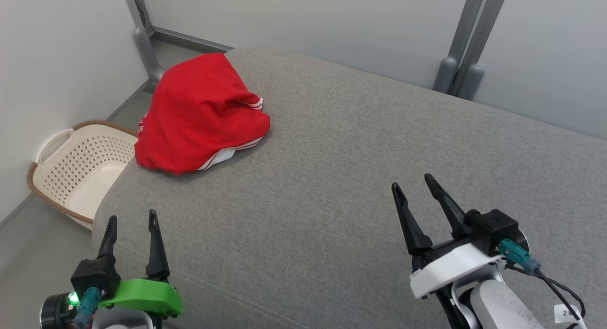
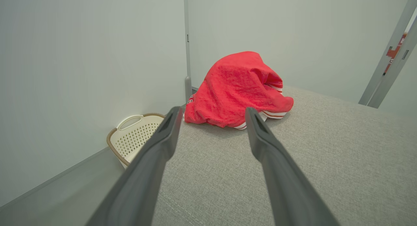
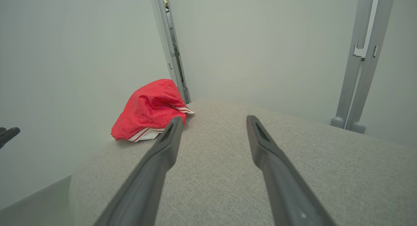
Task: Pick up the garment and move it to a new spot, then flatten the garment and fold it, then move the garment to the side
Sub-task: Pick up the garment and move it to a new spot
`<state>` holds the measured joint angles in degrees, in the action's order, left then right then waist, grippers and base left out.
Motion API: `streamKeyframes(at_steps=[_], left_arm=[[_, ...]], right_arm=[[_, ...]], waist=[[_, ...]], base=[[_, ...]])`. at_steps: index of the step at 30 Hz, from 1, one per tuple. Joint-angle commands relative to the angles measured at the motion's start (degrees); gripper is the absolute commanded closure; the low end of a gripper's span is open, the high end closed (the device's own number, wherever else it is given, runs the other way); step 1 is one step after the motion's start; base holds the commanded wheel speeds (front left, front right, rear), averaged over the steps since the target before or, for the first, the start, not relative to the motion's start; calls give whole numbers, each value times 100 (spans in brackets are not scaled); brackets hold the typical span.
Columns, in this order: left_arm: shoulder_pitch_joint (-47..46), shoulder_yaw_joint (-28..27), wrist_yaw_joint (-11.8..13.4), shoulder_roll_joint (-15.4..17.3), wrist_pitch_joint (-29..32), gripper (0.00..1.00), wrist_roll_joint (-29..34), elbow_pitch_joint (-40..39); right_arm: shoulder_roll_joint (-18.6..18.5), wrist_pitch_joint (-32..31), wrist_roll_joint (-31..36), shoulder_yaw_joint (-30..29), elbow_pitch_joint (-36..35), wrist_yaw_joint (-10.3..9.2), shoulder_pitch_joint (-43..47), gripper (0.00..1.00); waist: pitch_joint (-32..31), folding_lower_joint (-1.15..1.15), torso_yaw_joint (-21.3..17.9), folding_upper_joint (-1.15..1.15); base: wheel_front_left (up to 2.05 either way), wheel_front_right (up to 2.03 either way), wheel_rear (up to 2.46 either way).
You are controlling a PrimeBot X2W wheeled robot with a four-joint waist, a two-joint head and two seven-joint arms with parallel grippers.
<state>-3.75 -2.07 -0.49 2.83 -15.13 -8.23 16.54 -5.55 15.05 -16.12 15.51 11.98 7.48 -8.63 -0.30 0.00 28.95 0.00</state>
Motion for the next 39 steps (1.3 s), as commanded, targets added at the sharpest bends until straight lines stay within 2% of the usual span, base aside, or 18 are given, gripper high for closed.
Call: streamKeyframes(at_steps=[1, 5, 9, 14, 17, 22, 30, 39], left_arm=[[-11, -11, -30, 11, -4, 0, -67, -4], [-261, -89, -182, 26, 54, 0, -338, 57], [-698, -147, -328, 234, 468, 0, -527, -62], [-1539, -217, -499, 580, 1395, 0, -921, -125], [-2020, -275, -547, 694, 1988, 0, -1246, -157], [-2718, -351, -581, 1092, 2791, 0, -1508, -98], [-3741, -384, -658, 1737, 3460, 0, -1846, 914], [-4833, -206, -700, 2256, 4084, 0, -2299, 2494]], right_arm=[[-26, 18, -23, -8, -12, 2, -6, 0], [-54, 18, 31, -40, -79, 2, 22, 0], [-142, 18, 117, -44, -206, 2, -100, 0], [-281, 18, 231, -6, -403, 2, -272, 0], [-352, 18, 297, -23, -542, 1, -407, 0], [-393, 18, 315, 4, -811, 2, -638, 0], [-553, 18, 379, 92, -1229, 2, -1015, 0], [-646, 18, 397, 189, -1427, 2, -1432, 0]], waist=[[-5, 0, -7, 0], [74, 0, -92, 0], [325, 0, -260, 0], [753, 0, -508, 0], [1024, 0, -703, 0], [1474, 0, -1028, 0], [2168, 0, -1528, 0], [2791, 0, -1972, 0]], base=[[0, 0, 0], [0, 0, 0], [0, 0, 0], [0, 0, 0], [0, 0, 0], [0, 0, 0], [0, 0, 0], [0, 0, 0]])
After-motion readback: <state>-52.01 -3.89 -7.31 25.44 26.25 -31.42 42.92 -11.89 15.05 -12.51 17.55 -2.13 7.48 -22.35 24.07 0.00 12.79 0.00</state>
